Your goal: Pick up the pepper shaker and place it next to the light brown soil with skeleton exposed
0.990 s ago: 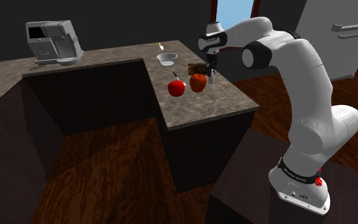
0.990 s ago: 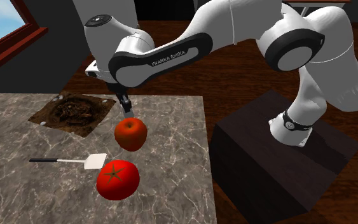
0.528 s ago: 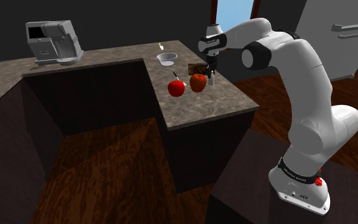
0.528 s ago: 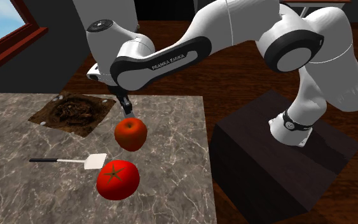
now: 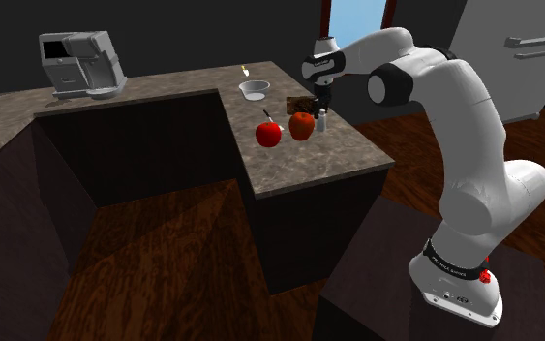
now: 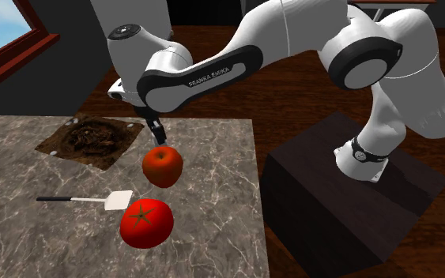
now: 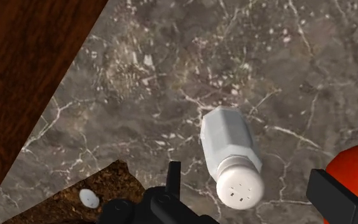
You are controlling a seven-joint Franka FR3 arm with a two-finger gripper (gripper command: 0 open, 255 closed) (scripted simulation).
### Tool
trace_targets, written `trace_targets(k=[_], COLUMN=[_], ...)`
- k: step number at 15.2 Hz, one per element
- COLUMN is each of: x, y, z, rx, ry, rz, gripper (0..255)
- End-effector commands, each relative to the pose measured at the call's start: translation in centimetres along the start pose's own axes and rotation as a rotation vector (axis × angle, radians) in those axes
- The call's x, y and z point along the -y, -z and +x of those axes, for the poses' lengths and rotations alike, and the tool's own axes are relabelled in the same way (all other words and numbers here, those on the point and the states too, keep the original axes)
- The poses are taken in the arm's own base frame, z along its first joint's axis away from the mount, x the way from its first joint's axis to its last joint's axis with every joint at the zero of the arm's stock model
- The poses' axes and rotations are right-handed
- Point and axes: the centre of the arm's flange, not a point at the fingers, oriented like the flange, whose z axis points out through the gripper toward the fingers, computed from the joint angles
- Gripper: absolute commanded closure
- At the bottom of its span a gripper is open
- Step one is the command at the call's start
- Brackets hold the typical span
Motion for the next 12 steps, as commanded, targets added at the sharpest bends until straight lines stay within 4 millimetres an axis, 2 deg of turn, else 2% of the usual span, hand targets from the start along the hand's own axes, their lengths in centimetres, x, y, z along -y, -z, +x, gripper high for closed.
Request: trace_targets(k=[1, 4, 12], x=[0.0, 0.0, 0.0], y=[1.3, 5.0, 5.0], z=[0.0, 0.0, 0.0], rx=[0.0, 0.0, 0.0], ry=[0.0, 0.0, 0.0], rz=[0.0, 0.0, 0.0], gripper=[0, 0, 0])
